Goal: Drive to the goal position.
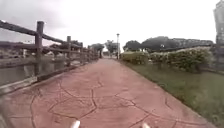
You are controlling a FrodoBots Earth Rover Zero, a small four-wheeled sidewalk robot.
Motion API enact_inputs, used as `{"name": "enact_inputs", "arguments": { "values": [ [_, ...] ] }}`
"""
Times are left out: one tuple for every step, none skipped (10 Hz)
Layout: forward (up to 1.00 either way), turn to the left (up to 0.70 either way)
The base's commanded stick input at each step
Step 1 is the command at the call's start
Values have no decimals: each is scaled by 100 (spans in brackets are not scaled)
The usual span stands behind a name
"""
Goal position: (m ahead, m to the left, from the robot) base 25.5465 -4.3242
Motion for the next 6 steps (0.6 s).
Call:
{"name": "enact_inputs", "arguments": {
  "values": [
    [70, 0],
    [70, 0],
    [70, 0],
    [70, 0],
    [70, 0],
    [70, 0]
  ]
}}
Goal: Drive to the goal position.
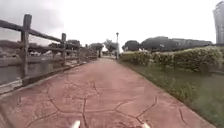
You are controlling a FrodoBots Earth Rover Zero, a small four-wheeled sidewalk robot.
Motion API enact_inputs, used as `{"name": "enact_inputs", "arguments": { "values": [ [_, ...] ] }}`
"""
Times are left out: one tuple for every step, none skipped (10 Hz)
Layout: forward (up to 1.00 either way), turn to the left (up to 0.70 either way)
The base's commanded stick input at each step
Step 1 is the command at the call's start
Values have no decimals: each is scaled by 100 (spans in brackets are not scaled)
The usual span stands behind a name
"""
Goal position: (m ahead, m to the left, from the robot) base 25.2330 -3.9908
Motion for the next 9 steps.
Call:
{"name": "enact_inputs", "arguments": {
  "values": [
    [70, 0],
    [70, 0],
    [70, 0],
    [70, 0],
    [70, 0],
    [70, 0],
    [70, 0],
    [70, 0],
    [70, 0]
  ]
}}
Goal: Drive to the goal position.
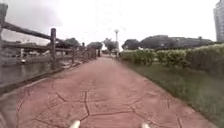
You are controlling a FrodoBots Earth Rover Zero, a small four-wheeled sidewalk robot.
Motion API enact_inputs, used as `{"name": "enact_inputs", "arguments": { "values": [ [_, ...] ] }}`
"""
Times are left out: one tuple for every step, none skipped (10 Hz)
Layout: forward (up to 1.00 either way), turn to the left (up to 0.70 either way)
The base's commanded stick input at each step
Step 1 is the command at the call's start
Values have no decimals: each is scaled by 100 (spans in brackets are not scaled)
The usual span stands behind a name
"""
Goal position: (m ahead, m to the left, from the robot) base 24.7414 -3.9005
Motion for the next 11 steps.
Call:
{"name": "enact_inputs", "arguments": {
  "values": [
    [70, 0],
    [70, 0],
    [70, 0],
    [70, 0],
    [70, 0],
    [70, 0],
    [70, 0],
    [70, 0],
    [70, 0],
    [70, 0],
    [70, 0]
  ]
}}
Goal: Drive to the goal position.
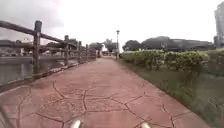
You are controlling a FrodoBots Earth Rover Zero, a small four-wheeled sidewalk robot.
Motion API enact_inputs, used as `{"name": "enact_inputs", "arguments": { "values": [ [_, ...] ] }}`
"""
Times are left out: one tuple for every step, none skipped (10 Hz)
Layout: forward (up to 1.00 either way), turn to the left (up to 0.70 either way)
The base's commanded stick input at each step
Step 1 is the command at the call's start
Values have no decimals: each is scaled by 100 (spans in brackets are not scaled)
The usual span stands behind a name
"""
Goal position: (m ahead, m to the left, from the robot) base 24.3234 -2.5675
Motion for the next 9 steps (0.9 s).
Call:
{"name": "enact_inputs", "arguments": {
  "values": [
    [70, 0],
    [70, 0],
    [70, 0],
    [70, 0],
    [70, 0],
    [70, 0],
    [70, 0],
    [70, 0],
    [70, 0]
  ]
}}
